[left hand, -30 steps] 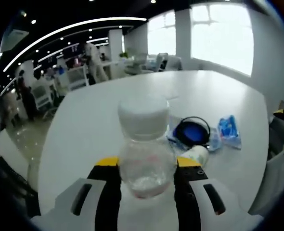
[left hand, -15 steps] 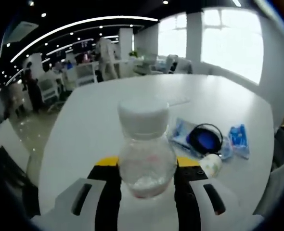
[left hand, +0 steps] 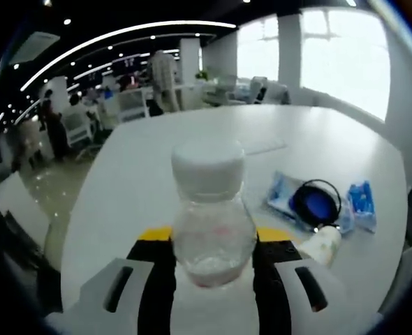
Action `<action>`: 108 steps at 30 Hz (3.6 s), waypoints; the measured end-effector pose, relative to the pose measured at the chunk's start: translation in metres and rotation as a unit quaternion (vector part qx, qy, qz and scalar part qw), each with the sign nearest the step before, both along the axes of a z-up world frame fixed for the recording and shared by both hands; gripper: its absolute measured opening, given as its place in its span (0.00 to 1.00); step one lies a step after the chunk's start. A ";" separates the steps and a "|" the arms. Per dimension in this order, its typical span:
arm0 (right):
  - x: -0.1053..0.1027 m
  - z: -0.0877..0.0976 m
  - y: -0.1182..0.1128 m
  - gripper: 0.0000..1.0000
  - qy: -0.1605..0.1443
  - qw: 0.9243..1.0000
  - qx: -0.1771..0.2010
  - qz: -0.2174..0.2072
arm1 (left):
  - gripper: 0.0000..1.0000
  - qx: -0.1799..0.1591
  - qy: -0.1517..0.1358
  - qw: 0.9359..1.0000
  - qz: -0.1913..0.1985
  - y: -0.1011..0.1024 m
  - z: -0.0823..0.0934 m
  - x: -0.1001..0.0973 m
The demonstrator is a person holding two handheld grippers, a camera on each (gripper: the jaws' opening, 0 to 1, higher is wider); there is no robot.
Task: Arrange the tabletop items into an orderly group along one side of the table until the central work area is clear of visible clutter.
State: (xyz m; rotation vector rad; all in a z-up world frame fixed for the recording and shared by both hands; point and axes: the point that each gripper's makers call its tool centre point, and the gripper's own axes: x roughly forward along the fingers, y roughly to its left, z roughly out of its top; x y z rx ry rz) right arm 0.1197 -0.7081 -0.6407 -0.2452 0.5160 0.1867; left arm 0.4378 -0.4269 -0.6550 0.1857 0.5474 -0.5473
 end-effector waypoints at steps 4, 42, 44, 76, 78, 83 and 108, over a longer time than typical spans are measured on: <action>0.000 -0.001 -0.001 0.95 0.001 1.000 -0.002 -0.001 | 0.39 0.000 0.000 1.000 0.007 0.002 -0.002 0.007; -0.001 -0.005 -0.004 0.90 0.013 1.000 -0.013 -0.005 | 0.40 -0.006 0.007 1.000 0.020 0.007 -0.019 0.018; -0.002 -0.005 -0.004 0.90 0.014 1.000 -0.014 -0.005 | 0.40 -0.006 0.007 1.000 0.020 0.008 -0.019 0.018; -0.002 -0.006 -0.005 0.88 0.016 1.000 -0.017 -0.004 | 0.41 -0.014 0.006 0.999 0.040 0.009 -0.022 0.016; -0.002 -0.006 -0.005 0.88 0.014 1.000 -0.016 -0.004 | 0.42 -0.015 0.009 0.999 0.039 0.010 -0.024 0.013; -0.002 -0.005 -0.004 0.88 0.013 1.000 -0.017 -0.004 | 0.48 -0.019 0.005 0.999 0.030 0.007 -0.025 0.004; -0.001 -0.003 -0.003 0.88 0.008 1.000 -0.019 0.000 | 0.70 -0.040 0.011 0.999 0.021 0.010 -0.025 -0.046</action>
